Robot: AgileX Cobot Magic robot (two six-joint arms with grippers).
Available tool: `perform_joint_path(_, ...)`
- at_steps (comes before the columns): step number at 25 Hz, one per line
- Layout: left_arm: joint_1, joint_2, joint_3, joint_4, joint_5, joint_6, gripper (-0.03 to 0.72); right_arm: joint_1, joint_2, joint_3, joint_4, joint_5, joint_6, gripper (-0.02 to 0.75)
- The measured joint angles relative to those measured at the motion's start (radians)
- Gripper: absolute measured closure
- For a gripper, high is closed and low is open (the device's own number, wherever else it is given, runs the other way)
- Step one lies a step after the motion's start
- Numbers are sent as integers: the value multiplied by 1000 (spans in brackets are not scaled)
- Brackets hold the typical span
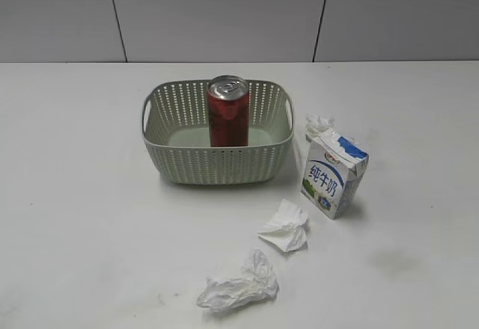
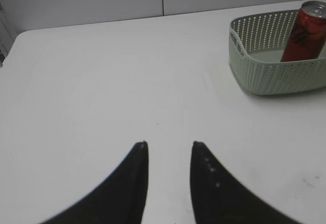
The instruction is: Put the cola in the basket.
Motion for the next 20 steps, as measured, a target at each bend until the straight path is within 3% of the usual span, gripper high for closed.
perform_joint_path(9, 0, 0, 0, 0, 0, 0, 459, 0, -322, 314, 0, -74, 0, 146)
perform_joint_path(20, 0, 0, 0, 0, 0, 0, 459, 0, -686, 534, 0, -128, 0, 148)
